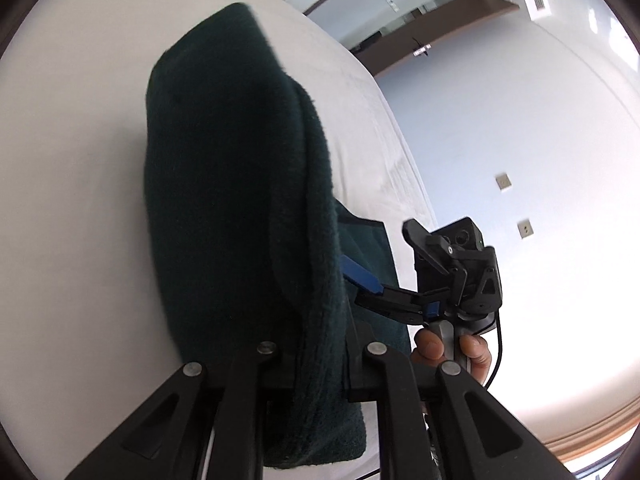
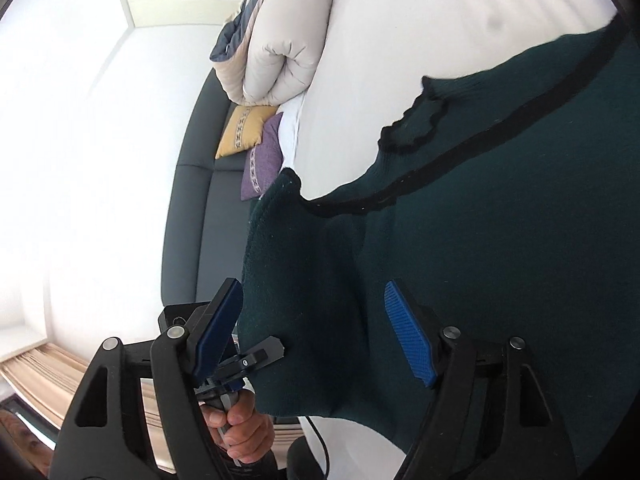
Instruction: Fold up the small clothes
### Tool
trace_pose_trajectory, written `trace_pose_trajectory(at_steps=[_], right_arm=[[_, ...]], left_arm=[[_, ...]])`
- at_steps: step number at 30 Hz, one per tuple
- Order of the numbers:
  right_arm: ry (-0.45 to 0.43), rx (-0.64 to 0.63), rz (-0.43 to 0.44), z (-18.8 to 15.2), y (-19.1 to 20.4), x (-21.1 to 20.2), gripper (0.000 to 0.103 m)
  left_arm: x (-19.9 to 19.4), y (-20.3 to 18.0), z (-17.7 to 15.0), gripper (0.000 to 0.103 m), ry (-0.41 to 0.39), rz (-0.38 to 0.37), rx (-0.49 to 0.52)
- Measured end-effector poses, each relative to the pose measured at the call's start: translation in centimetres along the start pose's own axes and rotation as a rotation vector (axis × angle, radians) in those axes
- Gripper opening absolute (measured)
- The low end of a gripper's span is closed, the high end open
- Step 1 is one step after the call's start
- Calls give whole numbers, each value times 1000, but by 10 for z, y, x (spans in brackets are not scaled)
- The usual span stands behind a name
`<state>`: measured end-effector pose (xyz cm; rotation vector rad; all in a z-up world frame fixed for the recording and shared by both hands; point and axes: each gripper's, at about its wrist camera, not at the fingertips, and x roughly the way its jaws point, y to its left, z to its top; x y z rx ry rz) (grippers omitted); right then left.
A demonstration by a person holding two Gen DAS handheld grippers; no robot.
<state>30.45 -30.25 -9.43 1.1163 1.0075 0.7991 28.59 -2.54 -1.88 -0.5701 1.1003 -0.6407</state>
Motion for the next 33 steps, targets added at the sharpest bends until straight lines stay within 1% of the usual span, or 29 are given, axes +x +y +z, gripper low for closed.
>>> trace_pose_trajectory(at_steps=[4, 5, 6, 7, 8, 9, 10, 11, 12, 13, 14, 16, 19, 20, 22, 24, 25, 26, 27, 29, 30, 31, 33], right_arm=[[-51, 49, 64, 13, -20, -45, 74], [-70, 67, 70, 16, -27, -57, 79], [-92, 80, 67, 18, -34, -70, 82], [-105, 90, 56, 21, -39, -78, 82], [-113, 104, 40, 23, -45, -87, 83], [-118, 123, 23, 25, -52, -95, 83], [-117, 137, 21, 26, -57, -100, 83], [-109, 141, 33, 26, -60, -102, 83], [-101, 135, 27, 26, -61, -103, 83], [-92, 120, 4, 27, -58, -102, 83], [-81, 106, -20, 27, -54, -101, 83], [-56, 77, -76, 27, -49, -94, 83], [-10, 34, -200, 26, -39, -76, 83], [5, 15, -250, 25, -35, -69, 82], [37, -29, -350, 23, -26, -51, 74], [69, -78, -463, 20, -18, -33, 49], [79, -100, -518, 16, -16, -26, 40], [81, -121, -569, 10, -11, -19, 23], [73, -129, -596, 7, -10, -18, 17], [46, -131, -597, 2, -8, -27, 13], [26, -136, -594, -1, -6, -34, 13], [11, -134, -586, 3, -11, -52, 13], [-10, -135, -577, 3, -11, -64, 12]], left_arm=[[73, -50, -8, 13, 100, -6, 88], [92, -59, -13, 13, 119, -4, 102], [107, -66, -17, 13, 125, 10, 117], [119, -70, -22, 16, 125, 33, 137], [129, -71, -27, 26, 131, 43, 138], [135, -69, -32, 34, 136, 30, 122], [135, -69, -36, 50, 130, 2, 111], [130, -71, -39, 63, 115, -35, 114], [122, -74, -43, 68, 95, -62, 133], [111, -77, -47, 76, 74, -74, 164], [99, -78, -48, 77, 43, -63, 197], [74, -71, -46, 77, -11, -37, 215], [44, -45, -40, 77, -79, -16, 174], [35, -31, -47, 77, -87, 4, 161], [30, -16, -49, 76, -84, 30, 123], [35, -12, -47, 76, -84, 30, 99], [35, -10, -48, 76, -85, 33, 99], [35, -9, -50, 76, -83, 37, 100], [35, -8, -51, 76, -81, 38, 101], [37, -12, -52, 77, -77, 35, 104], [37, -12, -52, 76, -75, 30, 108], [39, -16, -53, 76, -71, 25, 116], [44, -25, -55, 76, -62, 18, 141]])
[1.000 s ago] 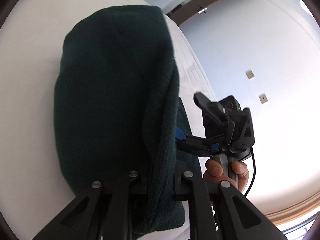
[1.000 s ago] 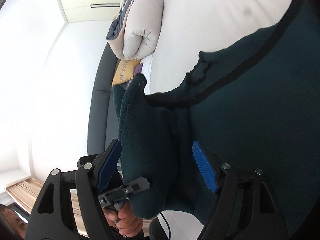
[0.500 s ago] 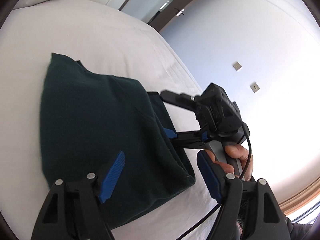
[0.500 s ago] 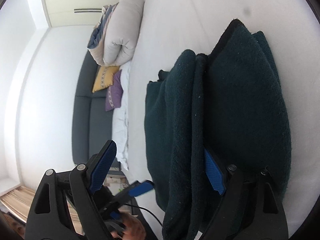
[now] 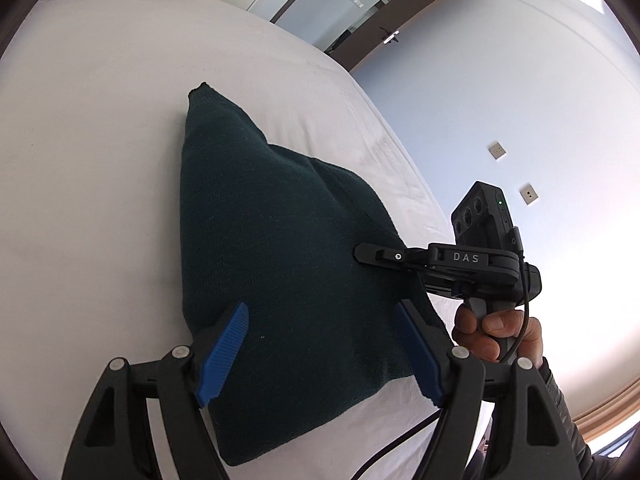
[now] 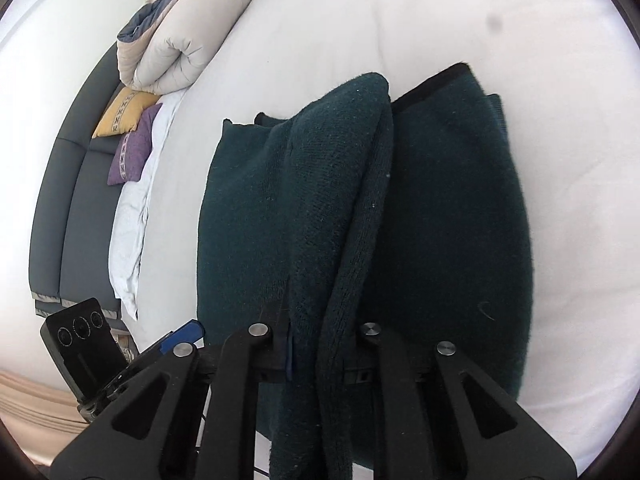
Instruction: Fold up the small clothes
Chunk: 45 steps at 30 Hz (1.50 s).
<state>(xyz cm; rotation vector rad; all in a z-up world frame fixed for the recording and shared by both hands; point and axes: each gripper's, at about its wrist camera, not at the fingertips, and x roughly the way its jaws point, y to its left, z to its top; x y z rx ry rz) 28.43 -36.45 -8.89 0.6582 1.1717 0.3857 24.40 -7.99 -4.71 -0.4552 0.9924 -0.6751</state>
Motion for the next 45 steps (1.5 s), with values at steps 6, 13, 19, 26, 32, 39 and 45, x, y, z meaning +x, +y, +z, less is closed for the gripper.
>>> trace_pose_trajectory(at_steps=[6, 13, 19, 26, 32, 39, 45], right_arm=[[-25, 44, 5, 6, -30, -21, 12], [-19, 73, 58, 10, -63, -22, 11], [-74, 195, 157, -2, -89, -38, 19], [-175, 25, 111, -26, -39, -106, 38], [-77, 65, 2, -28, -36, -74, 38], [-64, 86, 0, -46, -47, -70, 35], [-70, 51, -4, -52, -43, -80, 37]], left_arm=[[34, -26, -9, 76, 63, 1, 49], [57, -36, -23, 76, 100, 57, 94], [54, -32, -26, 76, 110, 56, 95], [51, -30, -28, 76, 105, 50, 74], [52, -31, -27, 76, 116, 49, 72], [51, -32, -28, 76, 124, 54, 71], [51, -32, -28, 76, 126, 58, 72]])
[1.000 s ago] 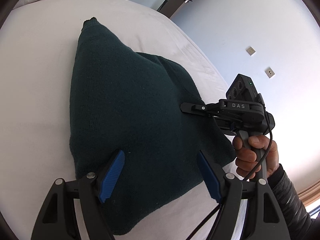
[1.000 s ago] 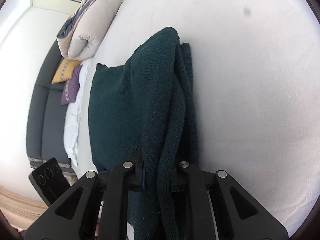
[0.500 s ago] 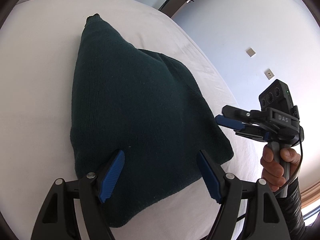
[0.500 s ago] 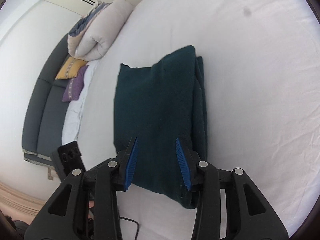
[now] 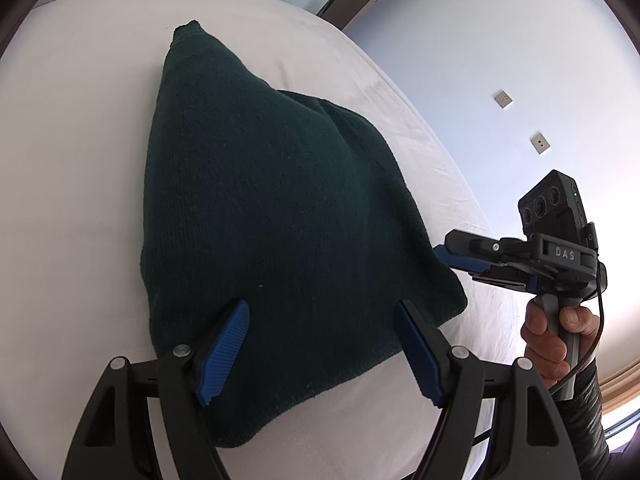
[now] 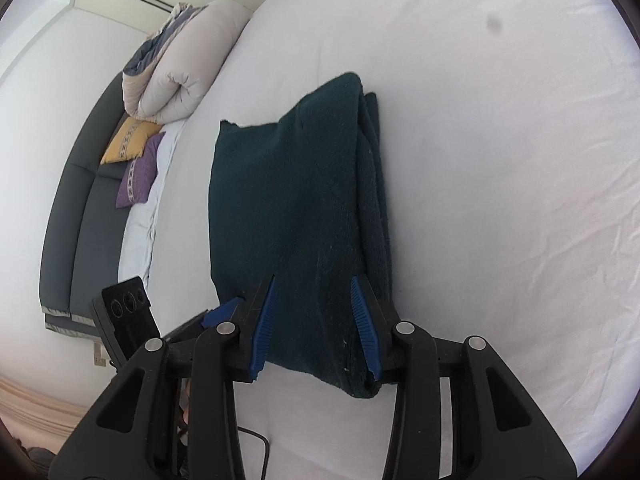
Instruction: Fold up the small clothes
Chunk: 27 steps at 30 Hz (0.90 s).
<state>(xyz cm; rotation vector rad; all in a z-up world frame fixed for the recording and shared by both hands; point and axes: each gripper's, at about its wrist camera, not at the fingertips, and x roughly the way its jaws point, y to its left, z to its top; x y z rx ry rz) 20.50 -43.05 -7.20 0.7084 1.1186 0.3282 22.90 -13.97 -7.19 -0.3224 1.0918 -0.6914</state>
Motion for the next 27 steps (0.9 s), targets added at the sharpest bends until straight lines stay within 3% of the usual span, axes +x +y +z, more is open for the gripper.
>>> trace_pose_trajectory(at_steps=[4, 5, 6, 7, 12, 16, 20, 21, 23, 25, 27], right_arm=[[37, 14, -33, -3, -5, 19, 35], [38, 7, -28, -4, -4, 21, 29], [38, -9, -45, -5, -1, 21, 11], [33, -13, -59, -6, -1, 21, 9], [-45, 64, 9, -17, -22, -1, 7], [-41, 96, 38, -27, -49, 14, 7], [-24, 79, 47, -22, -41, 13, 9], [-14, 74, 42, -21, -37, 11, 11], [-48, 27, 40, -20, -26, -2, 17], [-104, -7, 3, -13, -18, -17, 29], [-151, -7, -2, -4, -15, -25, 70]], left_arm=[[-1, -3, -1, 76, 4, 7, 12], [-1, -4, -1, 76, 7, 11, 19], [-1, -4, -1, 76, 10, 13, 23], [-1, -4, -1, 75, 11, 14, 22], [0, -3, -3, 67, 23, 35, 36], [1, -1, -4, 66, 17, 24, 33], [-17, -1, -1, 69, -19, -1, 5], [-27, -1, 0, 72, -52, 0, 10], [-47, 6, 6, 89, -138, 30, 8], [-59, 21, 18, 92, -190, 51, -31], [-57, 39, 33, 92, -181, 65, -90]])
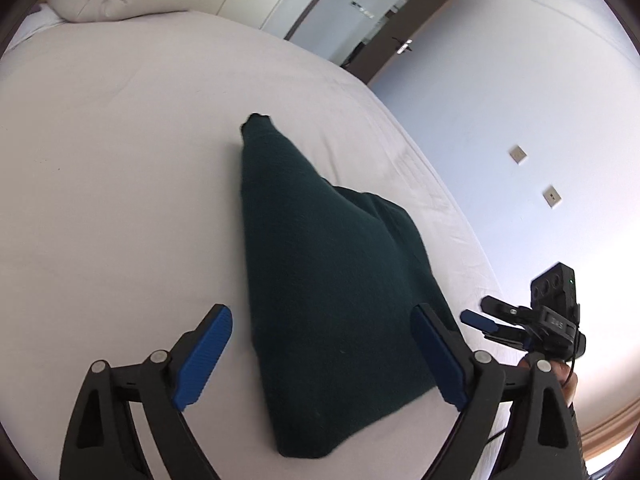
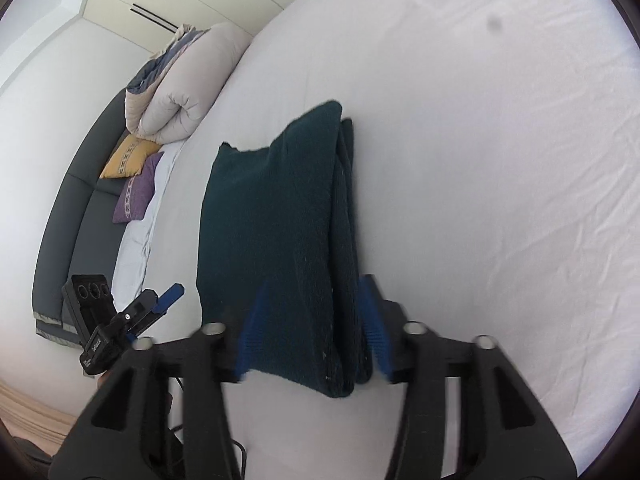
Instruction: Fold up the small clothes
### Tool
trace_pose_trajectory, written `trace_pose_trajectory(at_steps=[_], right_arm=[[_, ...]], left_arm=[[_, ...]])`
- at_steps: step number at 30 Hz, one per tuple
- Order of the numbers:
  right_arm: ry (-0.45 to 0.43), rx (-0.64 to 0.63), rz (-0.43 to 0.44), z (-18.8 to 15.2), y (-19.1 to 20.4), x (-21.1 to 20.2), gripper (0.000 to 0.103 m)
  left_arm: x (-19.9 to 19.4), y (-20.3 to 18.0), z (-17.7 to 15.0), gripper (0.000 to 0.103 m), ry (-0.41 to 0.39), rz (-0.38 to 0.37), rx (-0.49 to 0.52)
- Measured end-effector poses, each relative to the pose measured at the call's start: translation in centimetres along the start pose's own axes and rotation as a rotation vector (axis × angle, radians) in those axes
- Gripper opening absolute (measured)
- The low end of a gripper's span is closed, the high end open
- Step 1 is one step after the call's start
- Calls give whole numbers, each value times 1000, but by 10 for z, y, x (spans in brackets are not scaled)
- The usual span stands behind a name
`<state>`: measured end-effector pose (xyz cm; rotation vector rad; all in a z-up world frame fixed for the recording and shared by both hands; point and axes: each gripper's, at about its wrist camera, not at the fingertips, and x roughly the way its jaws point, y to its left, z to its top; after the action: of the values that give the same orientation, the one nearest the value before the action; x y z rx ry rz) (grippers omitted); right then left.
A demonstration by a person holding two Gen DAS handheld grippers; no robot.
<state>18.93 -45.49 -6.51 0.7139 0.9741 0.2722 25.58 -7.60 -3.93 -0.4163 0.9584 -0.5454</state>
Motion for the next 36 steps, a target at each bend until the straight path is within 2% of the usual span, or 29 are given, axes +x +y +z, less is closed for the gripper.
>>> trace_pose_trajectory(at_steps=[2, 4, 5, 7, 8, 10, 11, 12, 14, 17, 19, 22, 23, 25, 27, 30, 36], right_arm=[[-39, -4, -6, 13, 3, 3, 74], [1, -5, -5, 26, 5, 21, 73], [23, 9, 0, 33, 4, 32, 73], [80, 45, 12, 44, -3, 54, 72], [110, 60, -10, 50, -5, 66, 70], [133, 74, -32, 55, -11, 83, 57], [149, 67, -24, 58, -11, 90, 42], [159, 62, -38, 59, -11, 96, 34], [151, 31, -71, 60, -7, 102, 30], [134, -88, -208, 58, 13, 112, 25], [118, -216, -348, 50, 37, 118, 23], [92, -372, -533, 37, 71, 129, 21], [81, -387, -564, 33, 76, 132, 21], [54, -376, -572, 31, 83, 125, 19], [20, -359, -540, 26, 92, 105, 18], [-24, -406, -500, 6, 123, 72, 18], [-74, -496, -404, -57, 190, 19, 18]], left_arm=[[14, 10, 12, 91, 25, -12, -39], [36, 14, 22, 91, 90, -9, -53], [49, 16, 26, 87, 130, -23, -61], [73, 15, 32, 82, 204, 6, -64], [84, 16, 32, 78, 240, 15, -75], [97, 14, 31, 72, 268, 24, -91], [99, 12, 31, 68, 265, 45, -81], [101, 9, 30, 66, 265, 71, -72], [103, 2, 29, 58, 268, 122, -66], [106, -13, 32, 52, 275, 210, 9], [109, -23, 30, 50, 272, 269, 83], [108, -31, 30, 47, 267, 317, 116], [104, -34, 30, 43, 262, 326, 117], [89, -43, 27, 40, 244, 330, 125], [66, -48, 22, 40, 223, 316, 121], [22, -55, 11, 40, 177, 292, 130], [-75, -69, -25, 40, 122, 284, 206]])
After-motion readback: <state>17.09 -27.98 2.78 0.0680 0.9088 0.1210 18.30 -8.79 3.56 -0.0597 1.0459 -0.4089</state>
